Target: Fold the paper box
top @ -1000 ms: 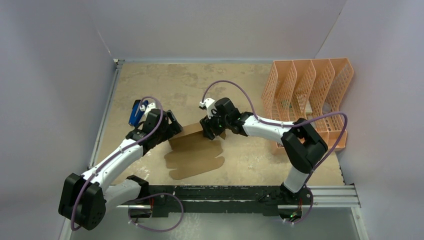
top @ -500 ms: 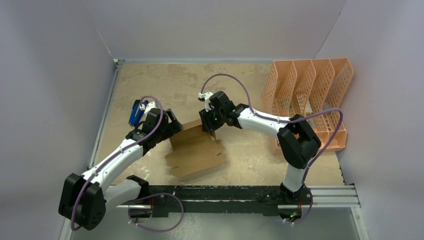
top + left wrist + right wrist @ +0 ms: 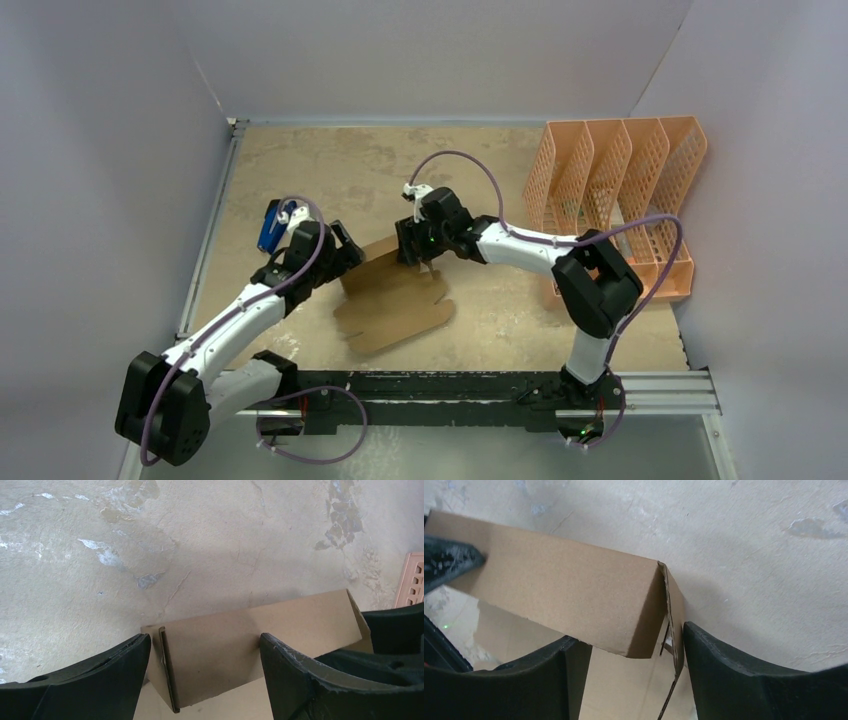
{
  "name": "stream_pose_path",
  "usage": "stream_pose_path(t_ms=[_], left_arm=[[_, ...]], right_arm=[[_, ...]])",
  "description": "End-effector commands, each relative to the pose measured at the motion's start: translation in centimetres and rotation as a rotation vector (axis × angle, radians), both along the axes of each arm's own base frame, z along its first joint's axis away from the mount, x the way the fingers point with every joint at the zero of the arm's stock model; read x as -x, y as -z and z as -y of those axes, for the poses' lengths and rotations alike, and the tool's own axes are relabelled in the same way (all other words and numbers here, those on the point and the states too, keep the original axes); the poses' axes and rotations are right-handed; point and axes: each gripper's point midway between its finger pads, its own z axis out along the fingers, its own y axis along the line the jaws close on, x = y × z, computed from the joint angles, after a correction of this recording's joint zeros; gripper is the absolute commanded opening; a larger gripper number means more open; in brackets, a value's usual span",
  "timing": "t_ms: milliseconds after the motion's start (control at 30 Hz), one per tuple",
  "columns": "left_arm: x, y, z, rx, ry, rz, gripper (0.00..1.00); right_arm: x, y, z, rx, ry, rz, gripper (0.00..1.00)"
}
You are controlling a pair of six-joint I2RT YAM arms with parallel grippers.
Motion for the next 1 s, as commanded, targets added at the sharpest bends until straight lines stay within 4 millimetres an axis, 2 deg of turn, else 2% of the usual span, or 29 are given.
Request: stream_pose_path(t_ms=[0,100,333,633,767,900,967], left_arm=[[-0.9,-1.0,-0.4,-0.009,-0.017,0.076,0.80],[-0.8,-0.5,-0.7,-0.025,-0.024,0.071,0.80],[-0.4,0.5,-1.0,-0.042,-0.030,0.051,0.79],[-0.1,0.8,-1.1,-0.035,-0.037,0.041,0.79],[-0.1,0.8,-1.0,-0.029,-0.039,0.037,0.79],[-0.2,0.8,-0.9,-0.018,-0.042,0.038,0.79],[-0.3,0.5,-0.6,-0.002,-0.041,0.043,0.79]], right_arm=[[0.6,-4.1,-1.3,-0.147,-0.087,0.114,0.71],[1.6,-3.7,-1.0,-0.154,-0.151,0.133,0.76],[2.4,-3.3,0.4,-0.187,-0.220,0.168,0.81],[3.5,-3.6,1.7,-0.193,-0.234,0.131,0.80],[4.8,-3.2,2.2,-0.202,-0.263,0.108,0.79],[5.8,-3.2,1.9,-0.233,-0.302,0.087,0.74],[5.7,-3.5,1.5,-0.256,-0.299,0.089,0.72]])
